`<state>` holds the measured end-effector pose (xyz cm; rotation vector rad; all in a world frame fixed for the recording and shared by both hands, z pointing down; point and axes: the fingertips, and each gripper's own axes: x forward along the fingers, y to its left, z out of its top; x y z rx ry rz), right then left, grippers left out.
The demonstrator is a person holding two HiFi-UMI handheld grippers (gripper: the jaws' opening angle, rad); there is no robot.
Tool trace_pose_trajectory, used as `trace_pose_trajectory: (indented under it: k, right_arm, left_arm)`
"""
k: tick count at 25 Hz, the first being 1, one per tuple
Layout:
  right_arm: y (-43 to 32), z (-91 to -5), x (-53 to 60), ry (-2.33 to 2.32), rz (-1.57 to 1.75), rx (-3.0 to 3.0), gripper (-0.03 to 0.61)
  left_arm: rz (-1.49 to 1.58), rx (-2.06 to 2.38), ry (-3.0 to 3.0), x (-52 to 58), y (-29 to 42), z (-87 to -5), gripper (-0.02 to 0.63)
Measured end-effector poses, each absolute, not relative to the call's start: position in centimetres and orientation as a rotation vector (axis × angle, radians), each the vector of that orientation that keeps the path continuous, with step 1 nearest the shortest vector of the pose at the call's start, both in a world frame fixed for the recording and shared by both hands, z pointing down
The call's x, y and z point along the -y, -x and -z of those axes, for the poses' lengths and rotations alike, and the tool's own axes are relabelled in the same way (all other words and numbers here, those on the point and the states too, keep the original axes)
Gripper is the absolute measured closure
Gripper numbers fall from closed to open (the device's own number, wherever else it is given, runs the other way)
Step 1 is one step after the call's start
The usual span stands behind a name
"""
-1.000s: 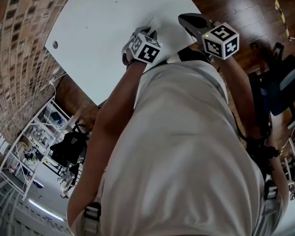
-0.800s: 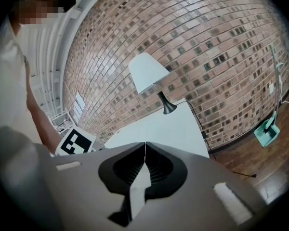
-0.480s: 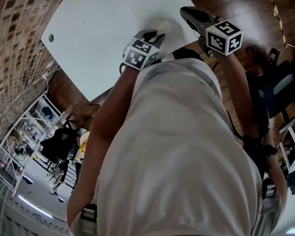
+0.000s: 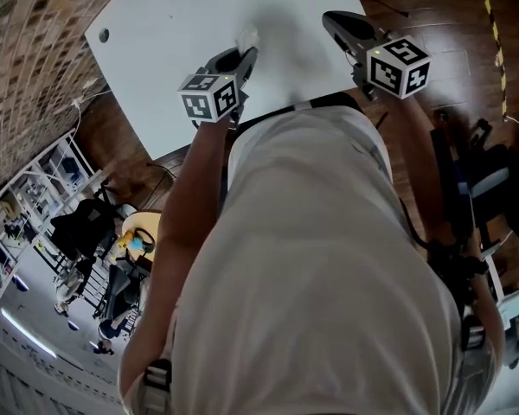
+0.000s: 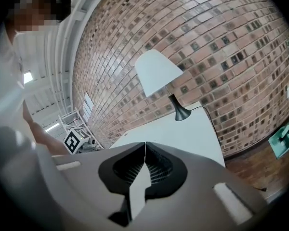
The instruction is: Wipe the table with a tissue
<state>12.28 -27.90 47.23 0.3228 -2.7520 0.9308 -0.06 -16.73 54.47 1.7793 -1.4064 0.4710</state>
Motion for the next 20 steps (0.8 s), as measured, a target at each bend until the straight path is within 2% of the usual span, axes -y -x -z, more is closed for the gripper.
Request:
trace_pose_trajectory:
  k: [12,20]
  right_arm:
    - [-5.6,-48.5,27.8,-0.136,-0.923,2.71,0.569]
    - [-4.1,-49.9,27.2,-0.142,-0.939,2.674,0.569]
  left_arm:
    - [-0.409,1.411,-1.647,13.3,1.4,-56.6,0.541]
    - [-0.422,1.374,-1.64,13.6,1.1,-57.9,0.541]
